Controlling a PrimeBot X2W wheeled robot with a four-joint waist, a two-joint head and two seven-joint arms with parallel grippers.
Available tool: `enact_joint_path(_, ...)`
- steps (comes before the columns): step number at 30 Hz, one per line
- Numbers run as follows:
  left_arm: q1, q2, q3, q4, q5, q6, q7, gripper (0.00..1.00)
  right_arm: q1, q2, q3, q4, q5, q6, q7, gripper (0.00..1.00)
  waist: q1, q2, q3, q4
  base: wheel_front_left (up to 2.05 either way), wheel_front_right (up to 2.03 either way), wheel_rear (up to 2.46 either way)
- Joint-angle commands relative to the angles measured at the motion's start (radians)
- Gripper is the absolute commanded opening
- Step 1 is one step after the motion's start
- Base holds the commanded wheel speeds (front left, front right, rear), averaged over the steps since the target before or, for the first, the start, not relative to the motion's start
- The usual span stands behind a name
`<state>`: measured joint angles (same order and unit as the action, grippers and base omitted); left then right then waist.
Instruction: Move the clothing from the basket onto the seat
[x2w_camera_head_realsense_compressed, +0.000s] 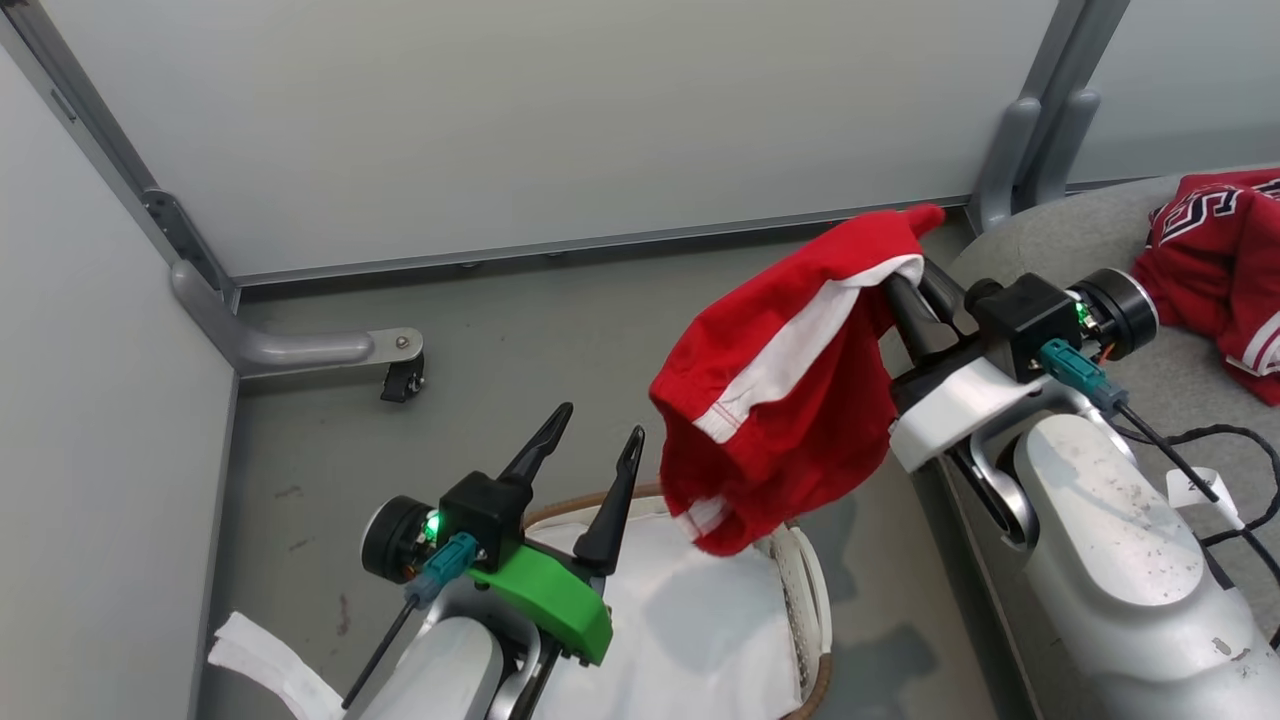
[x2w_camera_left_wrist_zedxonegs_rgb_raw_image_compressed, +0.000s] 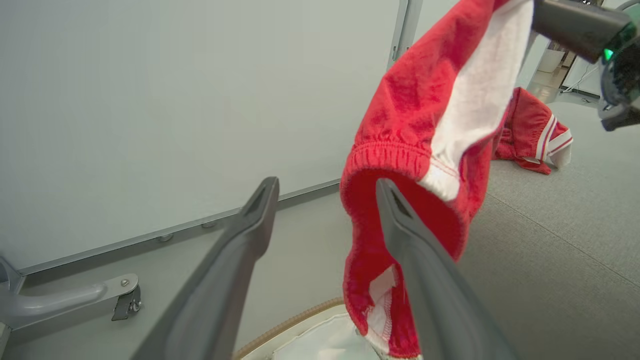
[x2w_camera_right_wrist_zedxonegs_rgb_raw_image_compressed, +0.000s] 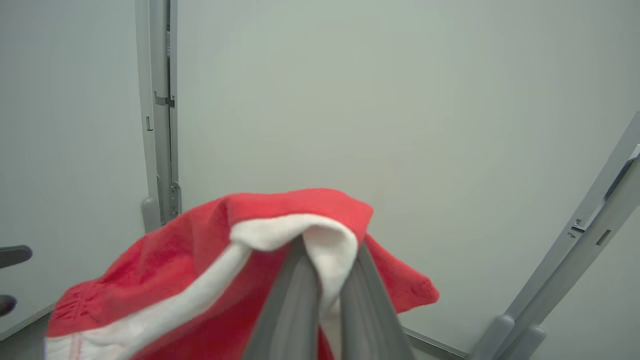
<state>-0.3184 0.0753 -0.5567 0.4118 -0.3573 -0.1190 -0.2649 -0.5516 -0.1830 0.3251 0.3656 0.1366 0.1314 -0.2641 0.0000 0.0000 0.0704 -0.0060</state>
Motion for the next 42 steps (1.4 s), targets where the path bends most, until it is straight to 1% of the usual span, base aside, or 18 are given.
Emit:
enact_joint_path(1,0.021,-0.005,0.008,0.001,0.013,-0.004,0.001,1.0,0.01,-0.008,-0.013,-0.007,-0.008,-0.001,-0.001,0.0,0.0,0.0,0.002,-0.003,0.0,0.0,0.0)
enact_joint_path(8,0.041,-0.017,0.03,0.002,0.034,-0.011,0.001,1.0,0.017,-0.017,-0.048,-0.018,-0.022,-0.001,-0.001,0.0,0.0,0.0,0.008,-0.01,0.0,0.0,0.0)
enact_joint_path(14,0.043,-0.022,0.042,-0.007,0.043,-0.013,0.001,1.0,0.026,-0.01,-0.071,-0.019,-0.03,-0.001,-0.001,0.0,0.0,0.0,0.019,-0.048,0.0,0.0,0.0)
enact_joint_path(18,0.041,-0.023,0.036,-0.013,0.045,-0.013,0.001,1.0,0.028,-0.006,-0.082,-0.022,-0.034,-0.001,-0.001,0.0,0.0,0.0,0.031,-0.094,0.0,0.0,0.0)
enact_joint_path(28,0.019,-0.023,0.026,-0.032,0.053,-0.013,0.001,1.0,0.034,-0.013,-0.105,-0.037,-0.034,-0.001,-0.001,0.0,0.0,0.0,0.065,-0.252,0.0,0.0,0.0)
enact_joint_path(32,0.008,-0.023,0.021,-0.036,0.057,-0.013,0.001,1.0,0.041,-0.016,-0.117,-0.042,-0.035,-0.001,-0.001,0.0,0.0,0.0,0.077,-0.303,0.0,0.0,0.0)
enact_joint_path(37,-0.004,-0.023,0.008,-0.04,0.061,-0.013,0.001,1.0,0.042,-0.017,-0.142,-0.054,-0.042,-0.001,-0.001,0.0,0.0,0.0,0.094,-0.343,0.0,0.0,0.0)
enact_joint_path(42,-0.015,-0.022,-0.006,-0.043,0.066,-0.013,0.001,1.0,0.031,-0.021,-0.158,-0.065,-0.05,-0.001,-0.001,0.0,0.0,0.0,0.112,-0.353,0.0,0.0,0.0)
